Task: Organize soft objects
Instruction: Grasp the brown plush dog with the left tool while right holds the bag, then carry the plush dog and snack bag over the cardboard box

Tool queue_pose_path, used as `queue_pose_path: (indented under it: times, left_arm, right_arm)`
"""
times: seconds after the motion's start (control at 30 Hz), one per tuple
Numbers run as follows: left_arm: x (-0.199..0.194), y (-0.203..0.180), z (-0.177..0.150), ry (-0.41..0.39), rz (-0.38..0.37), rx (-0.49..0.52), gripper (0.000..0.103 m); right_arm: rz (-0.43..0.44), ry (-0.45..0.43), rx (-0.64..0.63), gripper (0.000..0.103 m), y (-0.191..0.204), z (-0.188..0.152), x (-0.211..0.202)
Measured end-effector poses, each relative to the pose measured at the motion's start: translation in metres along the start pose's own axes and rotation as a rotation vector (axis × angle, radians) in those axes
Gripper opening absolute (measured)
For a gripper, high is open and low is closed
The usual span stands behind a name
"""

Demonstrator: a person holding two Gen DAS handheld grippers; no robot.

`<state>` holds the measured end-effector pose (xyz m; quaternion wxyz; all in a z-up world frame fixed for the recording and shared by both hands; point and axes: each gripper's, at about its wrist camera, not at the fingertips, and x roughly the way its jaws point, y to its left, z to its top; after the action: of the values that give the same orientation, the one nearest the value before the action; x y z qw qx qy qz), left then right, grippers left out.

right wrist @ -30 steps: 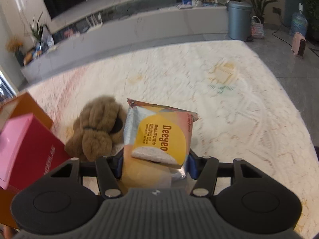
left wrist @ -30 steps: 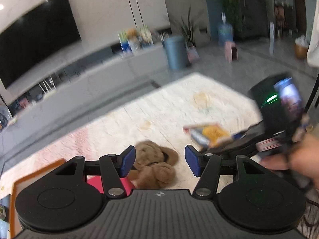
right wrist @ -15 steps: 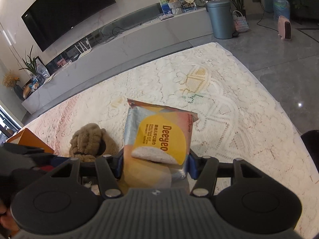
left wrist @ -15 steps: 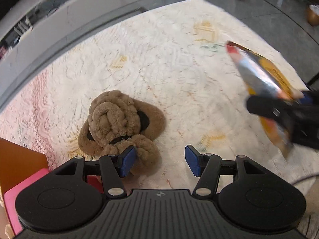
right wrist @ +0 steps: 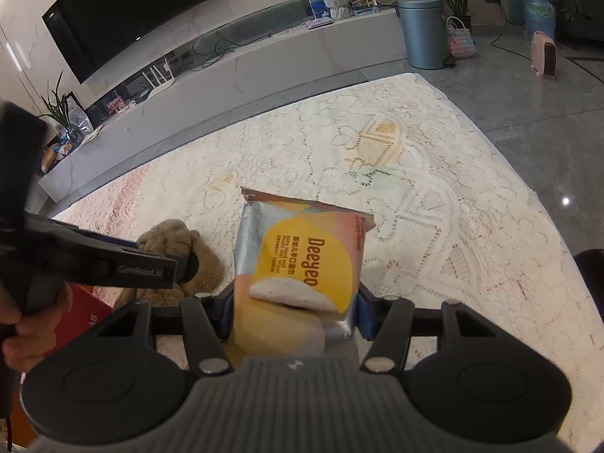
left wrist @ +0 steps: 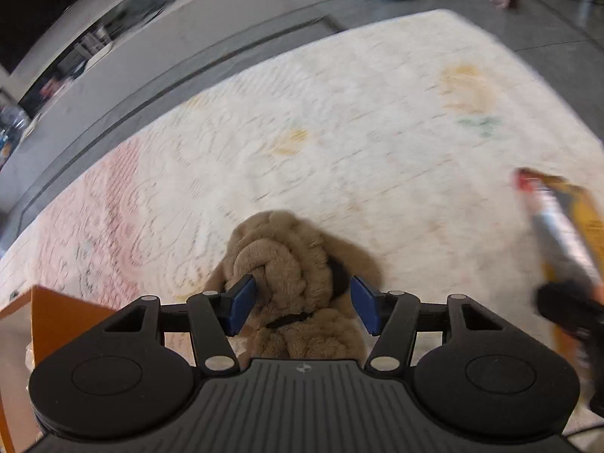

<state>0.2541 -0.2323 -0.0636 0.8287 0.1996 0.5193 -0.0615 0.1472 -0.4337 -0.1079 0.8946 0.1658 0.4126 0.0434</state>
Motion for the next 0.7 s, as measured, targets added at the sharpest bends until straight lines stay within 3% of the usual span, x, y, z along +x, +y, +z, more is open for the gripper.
queue_pose_path:
  times: [0.27, 0.37, 0.47, 0.53, 0.7]
  left_arm:
    - [0.023, -0.008, -0.008, 0.033, 0.119, 0.076, 0.082]
    - [0.032, 0.010, -0.008, 0.077, 0.087, -0.074, 0.090]
    - [0.037, 0.029, -0.008, 0.112, 0.017, -0.195, 0.090]
    - [0.037, 0.034, -0.007, 0.124, -0.027, -0.224, 0.074]
    - [0.028, 0.033, -0.009, 0.090, -0.060, -0.183, 0.056]
  right_arm:
    - [-0.004, 0.012, -0.010, 0.058, 0.001, -0.001, 0.003]
    - [-0.002, 0.017, -0.013, 0.058, 0.002, -0.002, 0.004]
    - [-0.010, 0.023, -0.015, 0.058, 0.002, -0.002, 0.006]
    - [-0.015, 0.025, -0.016, 0.058, 0.002, -0.002, 0.007]
    - [-0.016, 0.026, -0.015, 0.058, 0.002, -0.002, 0.008]
